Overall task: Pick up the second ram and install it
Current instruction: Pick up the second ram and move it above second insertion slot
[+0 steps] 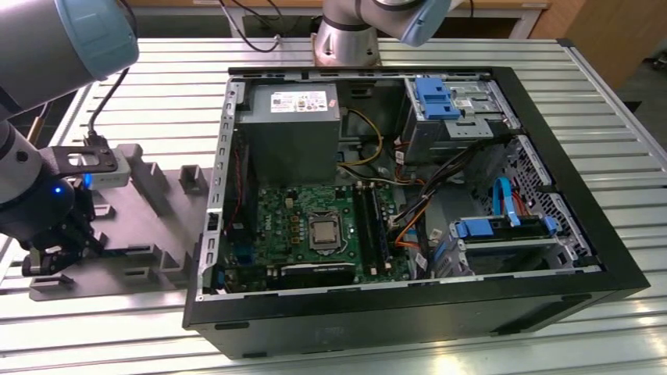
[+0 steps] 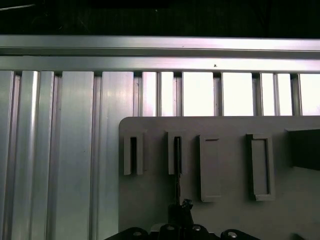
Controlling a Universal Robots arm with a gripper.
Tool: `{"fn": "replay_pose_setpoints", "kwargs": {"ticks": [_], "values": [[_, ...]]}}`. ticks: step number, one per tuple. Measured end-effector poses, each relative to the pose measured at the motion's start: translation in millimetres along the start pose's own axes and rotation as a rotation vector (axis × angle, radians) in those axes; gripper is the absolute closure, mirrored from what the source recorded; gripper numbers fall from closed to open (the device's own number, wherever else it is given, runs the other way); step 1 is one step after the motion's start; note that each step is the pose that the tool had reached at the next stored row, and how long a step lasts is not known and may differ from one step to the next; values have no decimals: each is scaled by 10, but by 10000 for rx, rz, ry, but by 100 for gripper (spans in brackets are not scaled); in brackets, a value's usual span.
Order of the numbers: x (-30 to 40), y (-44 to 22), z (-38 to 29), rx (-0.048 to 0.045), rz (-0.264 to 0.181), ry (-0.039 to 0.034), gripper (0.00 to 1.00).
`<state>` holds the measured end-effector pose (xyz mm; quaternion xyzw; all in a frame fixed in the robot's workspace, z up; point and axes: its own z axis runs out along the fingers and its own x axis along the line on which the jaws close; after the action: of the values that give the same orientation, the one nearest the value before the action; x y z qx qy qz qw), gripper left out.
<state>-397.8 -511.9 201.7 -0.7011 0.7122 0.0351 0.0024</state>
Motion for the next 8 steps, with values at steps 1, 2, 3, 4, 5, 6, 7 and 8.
{"fn": "replay_pose_setpoints", "kwargs": {"ticks": [1, 2, 3, 4, 5, 6, 7, 8], "values": [[0, 0, 0, 0, -1, 0, 89], [0, 0, 0, 0, 0, 0, 89], [0, 0, 0, 0, 0, 0, 89], [0, 0, 0, 1, -1, -1, 89], [0, 0, 0, -1, -19, -5, 89], [-1, 0, 1, -2, -58, -10, 89], [-1, 0, 1, -3, -107, -12, 89], [0, 0, 1, -4, -122, -11, 89]]}}
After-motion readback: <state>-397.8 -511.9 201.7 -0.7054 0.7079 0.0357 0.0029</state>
